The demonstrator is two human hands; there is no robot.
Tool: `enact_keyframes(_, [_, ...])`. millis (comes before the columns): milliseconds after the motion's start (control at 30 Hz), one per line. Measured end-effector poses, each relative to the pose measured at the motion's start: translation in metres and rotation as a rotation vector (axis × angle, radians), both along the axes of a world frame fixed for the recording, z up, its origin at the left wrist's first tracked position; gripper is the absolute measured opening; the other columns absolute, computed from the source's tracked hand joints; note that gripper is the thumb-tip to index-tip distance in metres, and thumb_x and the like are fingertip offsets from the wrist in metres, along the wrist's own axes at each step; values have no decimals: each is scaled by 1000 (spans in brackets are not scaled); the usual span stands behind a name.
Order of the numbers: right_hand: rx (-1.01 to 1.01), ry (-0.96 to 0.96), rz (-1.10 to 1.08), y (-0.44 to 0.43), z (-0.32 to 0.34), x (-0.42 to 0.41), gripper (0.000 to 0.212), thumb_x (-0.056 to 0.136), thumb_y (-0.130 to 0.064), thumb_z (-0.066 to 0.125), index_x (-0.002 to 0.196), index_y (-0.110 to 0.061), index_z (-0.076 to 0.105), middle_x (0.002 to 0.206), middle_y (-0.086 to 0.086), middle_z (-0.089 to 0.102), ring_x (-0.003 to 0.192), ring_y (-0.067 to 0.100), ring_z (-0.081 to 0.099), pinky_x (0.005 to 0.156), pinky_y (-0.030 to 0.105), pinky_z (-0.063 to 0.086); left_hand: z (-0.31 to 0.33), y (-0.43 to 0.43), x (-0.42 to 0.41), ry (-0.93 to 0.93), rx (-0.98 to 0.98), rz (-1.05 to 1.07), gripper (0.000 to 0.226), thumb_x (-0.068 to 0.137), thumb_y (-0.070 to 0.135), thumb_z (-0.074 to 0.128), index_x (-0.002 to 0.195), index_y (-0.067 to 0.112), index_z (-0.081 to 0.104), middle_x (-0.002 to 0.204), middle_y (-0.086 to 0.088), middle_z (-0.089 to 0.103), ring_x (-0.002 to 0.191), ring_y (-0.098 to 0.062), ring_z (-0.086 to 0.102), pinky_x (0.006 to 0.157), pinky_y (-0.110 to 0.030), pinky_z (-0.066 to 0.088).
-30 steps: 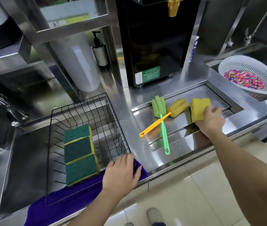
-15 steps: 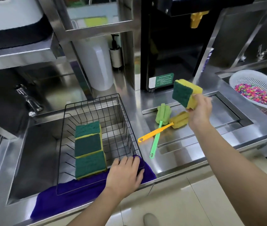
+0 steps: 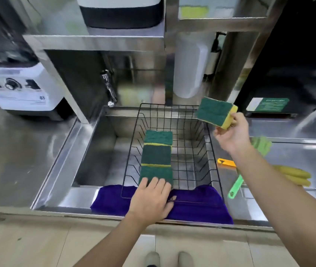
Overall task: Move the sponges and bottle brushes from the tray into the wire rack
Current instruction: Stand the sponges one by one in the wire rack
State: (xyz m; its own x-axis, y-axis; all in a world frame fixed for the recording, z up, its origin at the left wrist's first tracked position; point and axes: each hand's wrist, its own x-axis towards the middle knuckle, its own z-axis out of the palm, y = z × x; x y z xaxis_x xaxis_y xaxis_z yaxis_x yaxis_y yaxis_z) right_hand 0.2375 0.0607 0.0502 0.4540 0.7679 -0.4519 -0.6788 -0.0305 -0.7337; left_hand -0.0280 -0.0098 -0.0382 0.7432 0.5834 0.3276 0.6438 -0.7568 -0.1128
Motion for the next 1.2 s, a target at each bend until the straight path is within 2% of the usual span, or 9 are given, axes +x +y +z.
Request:
enact_keyframes(433, [-158,-32,260,70,-25,-53,24,91,-32,45,101,-13,56,93,5,59,73,17,51,65,24,41,-3,-1,0,-94,45,-6,27,83,41,54,80,14,58,74,-1,56,67,-21,47,62,-34,33])
enact_keyframes(633, [-293,-134,379,95,-52,-71,24,94,-36,43,100,-18,58,83,0,60,66,15,54,62,25,38,-3,-3,0,-87,15,19,27,83,42,54,81,16,59,75,1,56,67,-20,46,60,-33,32])
enact_keyframes(733, [-332,-124,358,104,-65,-74,37,96,-34,37,128,-18,49,103,2,65,87,22,64,75,28,42,-4,-4,0,-73,6,33,27,84,43,53,84,17,59,77,1,57,68,-19,46,61,-32,33])
enact_keyframes(800, [-373,-146,364,109,-70,-74,40,98,-32,32,133,-21,44,127,3,60,108,24,62,83,29,40,-5,-4,0,-77,0,33,27,85,43,52,84,17,59,77,2,57,68,-19,47,61,-32,32])
enact_keyframes(833, [-393,-168,368,111,-70,-73,41,97,-34,30,134,-23,44,132,3,58,106,23,62,80,28,40,-4,-4,0,-77,-2,34,27,86,43,51,84,18,60,77,2,57,68,-19,47,61,-32,32])
enact_keyframes(900, [-417,-222,363,115,-72,-70,43,94,-44,35,132,-26,47,130,2,58,97,21,62,78,30,41,-4,-4,1,-75,-1,38,28,86,44,50,85,18,61,77,2,57,69,-18,47,61,-31,33])
enact_keyframes(1000, [-354,-266,428,118,-74,-63,55,82,-58,53,123,-22,52,119,1,60,108,21,53,102,40,30,-4,-4,1,-84,-5,44,28,87,44,50,86,18,61,78,3,58,70,-18,48,62,-31,33])
enact_keyframes(1133, [-324,-395,516,117,-77,-64,34,78,-24,70,108,-14,59,94,-1,64,91,20,60,103,39,37,-3,-4,2,-96,-2,53,25,86,42,52,83,19,60,76,3,57,68,-18,46,60,-31,33])
enact_keyframes(1200, [-278,-373,415,118,-79,-65,19,79,-17,69,95,-15,60,99,3,67,99,23,61,101,37,41,-2,-4,2,-95,-4,58,25,86,42,52,82,19,59,75,3,56,67,-18,45,60,-30,32])
